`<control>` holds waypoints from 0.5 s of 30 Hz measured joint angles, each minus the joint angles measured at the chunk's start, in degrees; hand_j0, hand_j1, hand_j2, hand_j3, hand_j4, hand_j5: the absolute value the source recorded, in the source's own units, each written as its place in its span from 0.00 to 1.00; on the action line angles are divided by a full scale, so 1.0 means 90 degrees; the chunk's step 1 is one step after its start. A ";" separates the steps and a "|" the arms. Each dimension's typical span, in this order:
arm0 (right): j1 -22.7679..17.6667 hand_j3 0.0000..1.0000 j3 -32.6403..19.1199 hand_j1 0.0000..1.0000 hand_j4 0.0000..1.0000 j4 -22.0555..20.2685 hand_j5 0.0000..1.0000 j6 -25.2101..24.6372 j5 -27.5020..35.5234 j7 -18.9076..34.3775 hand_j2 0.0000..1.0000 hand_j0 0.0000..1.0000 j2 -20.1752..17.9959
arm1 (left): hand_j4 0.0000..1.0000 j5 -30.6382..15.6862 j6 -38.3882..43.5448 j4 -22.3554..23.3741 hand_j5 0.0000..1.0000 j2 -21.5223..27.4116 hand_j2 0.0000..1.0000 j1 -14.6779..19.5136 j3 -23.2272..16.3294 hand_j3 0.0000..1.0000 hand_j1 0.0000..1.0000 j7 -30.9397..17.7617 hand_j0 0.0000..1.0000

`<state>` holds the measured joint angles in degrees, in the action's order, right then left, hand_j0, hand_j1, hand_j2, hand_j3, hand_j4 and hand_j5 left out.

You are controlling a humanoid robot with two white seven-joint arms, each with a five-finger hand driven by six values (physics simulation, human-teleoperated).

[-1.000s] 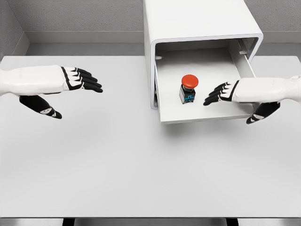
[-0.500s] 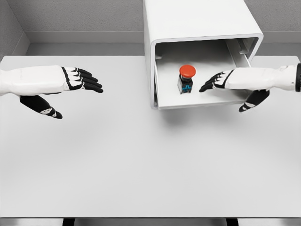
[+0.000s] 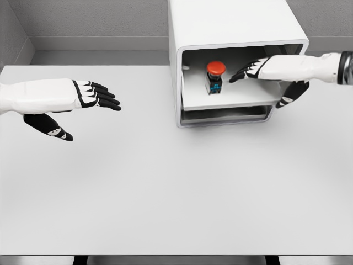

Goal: Slide open multi-storey tabletop storage cabinets and put open load switch and slide close multi-storey tabletop storage cabinets

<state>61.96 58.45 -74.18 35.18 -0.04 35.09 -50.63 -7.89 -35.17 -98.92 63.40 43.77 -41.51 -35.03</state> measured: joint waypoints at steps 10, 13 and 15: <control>-0.0098 1.00 -0.0090 1.00 1.00 -0.0722 1.00 0.0014 -0.0083 -0.0040 1.00 1.00 -0.0278 | 1.00 0.0001 0.0000 0.0011 1.00 -0.0020 1.00 0.0000 0.0000 1.00 1.00 0.0000 1.00; -0.0127 1.00 -0.0088 1.00 1.00 -0.1493 1.00 0.0003 -0.0069 -0.0203 1.00 1.00 -0.0754 | 1.00 -0.0003 0.0000 0.0020 1.00 -0.0014 1.00 0.0000 0.0001 1.00 1.00 0.0000 1.00; -0.0380 1.00 -0.0061 1.00 1.00 -0.1867 1.00 0.0002 -0.0066 -0.0342 1.00 1.00 -0.1052 | 1.00 -0.0005 0.0000 0.0029 1.00 -0.0012 1.00 0.0000 0.0005 1.00 1.00 0.0000 1.00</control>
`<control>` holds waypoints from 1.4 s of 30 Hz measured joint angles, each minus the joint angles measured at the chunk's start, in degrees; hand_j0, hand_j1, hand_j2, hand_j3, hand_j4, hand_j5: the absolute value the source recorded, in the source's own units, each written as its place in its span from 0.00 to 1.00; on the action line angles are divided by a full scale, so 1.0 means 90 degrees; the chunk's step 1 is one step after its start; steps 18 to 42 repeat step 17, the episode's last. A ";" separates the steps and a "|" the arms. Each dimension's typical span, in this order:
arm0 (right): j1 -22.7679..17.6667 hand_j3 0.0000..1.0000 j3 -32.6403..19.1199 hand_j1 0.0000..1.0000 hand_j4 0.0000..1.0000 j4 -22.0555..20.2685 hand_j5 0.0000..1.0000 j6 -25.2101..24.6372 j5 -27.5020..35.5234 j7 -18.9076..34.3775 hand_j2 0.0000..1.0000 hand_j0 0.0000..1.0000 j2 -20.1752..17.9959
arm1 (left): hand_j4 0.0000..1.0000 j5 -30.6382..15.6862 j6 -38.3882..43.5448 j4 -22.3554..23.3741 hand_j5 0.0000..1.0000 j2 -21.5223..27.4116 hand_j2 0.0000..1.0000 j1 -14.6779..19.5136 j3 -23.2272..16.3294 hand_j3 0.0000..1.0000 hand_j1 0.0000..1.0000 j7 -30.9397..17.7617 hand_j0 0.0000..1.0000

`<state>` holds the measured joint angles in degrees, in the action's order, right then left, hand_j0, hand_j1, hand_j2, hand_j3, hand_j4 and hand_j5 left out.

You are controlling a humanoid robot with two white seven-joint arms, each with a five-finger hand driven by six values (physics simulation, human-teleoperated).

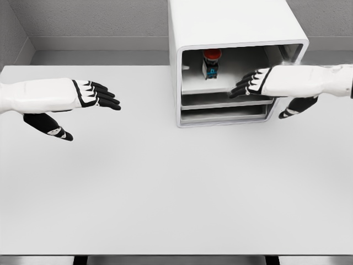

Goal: Slide open multi-storey tabletop storage cabinets and put open load switch and slide close multi-storey tabletop storage cabinets

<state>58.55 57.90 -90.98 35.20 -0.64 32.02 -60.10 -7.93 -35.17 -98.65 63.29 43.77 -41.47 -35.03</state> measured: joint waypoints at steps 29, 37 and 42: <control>-0.0929 1.00 0.0248 1.00 1.00 -0.0406 1.00 -0.0005 0.0021 -0.0442 1.00 1.00 -0.0685 | 1.00 -0.0003 0.0000 0.0043 1.00 0.0019 1.00 -0.0010 -0.0013 1.00 1.00 0.0000 1.00; -0.0929 1.00 0.0248 1.00 1.00 -0.0406 1.00 -0.0005 0.0021 -0.0442 1.00 1.00 -0.0685 | 1.00 -0.0003 0.0000 0.0043 1.00 0.0019 1.00 -0.0010 -0.0013 1.00 1.00 0.0000 1.00; -0.0929 1.00 0.0248 1.00 1.00 -0.0406 1.00 -0.0005 0.0021 -0.0442 1.00 1.00 -0.0685 | 1.00 -0.0003 0.0000 0.0043 1.00 0.0019 1.00 -0.0010 -0.0013 1.00 1.00 0.0000 1.00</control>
